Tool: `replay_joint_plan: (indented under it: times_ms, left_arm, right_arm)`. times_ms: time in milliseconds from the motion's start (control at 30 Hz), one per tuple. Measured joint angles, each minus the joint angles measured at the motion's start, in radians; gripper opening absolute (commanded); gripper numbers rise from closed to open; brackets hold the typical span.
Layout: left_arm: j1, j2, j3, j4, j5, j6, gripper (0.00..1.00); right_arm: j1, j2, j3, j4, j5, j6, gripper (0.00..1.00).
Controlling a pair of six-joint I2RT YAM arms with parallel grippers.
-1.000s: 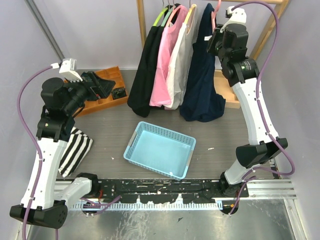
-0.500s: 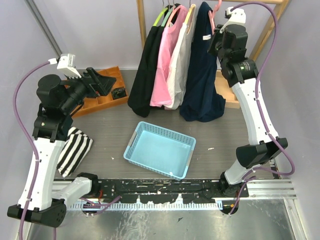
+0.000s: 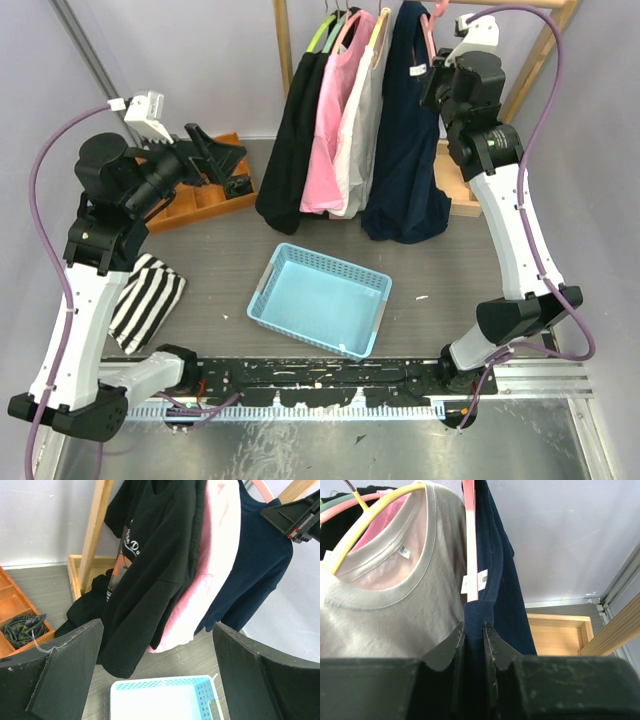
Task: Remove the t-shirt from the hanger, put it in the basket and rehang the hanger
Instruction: Pick up the hanger from the clothesline.
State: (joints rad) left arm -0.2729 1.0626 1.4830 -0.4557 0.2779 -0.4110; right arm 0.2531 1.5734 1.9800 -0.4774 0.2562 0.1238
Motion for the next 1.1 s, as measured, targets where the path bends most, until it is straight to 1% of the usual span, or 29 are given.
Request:
replay_joint_plan:
  times_ms: [133, 300, 633, 867, 1100]
  left_arm:
    - [-0.038, 0.033, 0.051, -0.014, -0.001, 0.014, 0.98]
    - [-0.088, 0.075, 0.114, -0.023, -0.008, 0.022, 0.98]
    - [-0.265, 0.206, 0.286, -0.022, -0.055, 0.053, 0.98]
    - [-0.4, 0.377, 0.438, -0.016, -0.111, 0.092, 0.98]
    - [-0.511, 0.596, 0.588, 0.011, -0.146, 0.128, 0.98]
  right_arm:
    - [0.0, -0.023, -0.006, -0.002, -0.005, -0.009, 0.01]
    - [0.0, -0.1, -0.076, 0.013, -0.016, -0.012, 0.01]
    - [0.0, -0.341, -0.304, 0.051, -0.061, 0.014, 0.01]
    - [0.0, -0.52, -0.509, 0.077, -0.103, 0.044, 0.01]
    - [0.0, -0.683, -0.645, 0.079, -0.137, 0.079, 0.01]
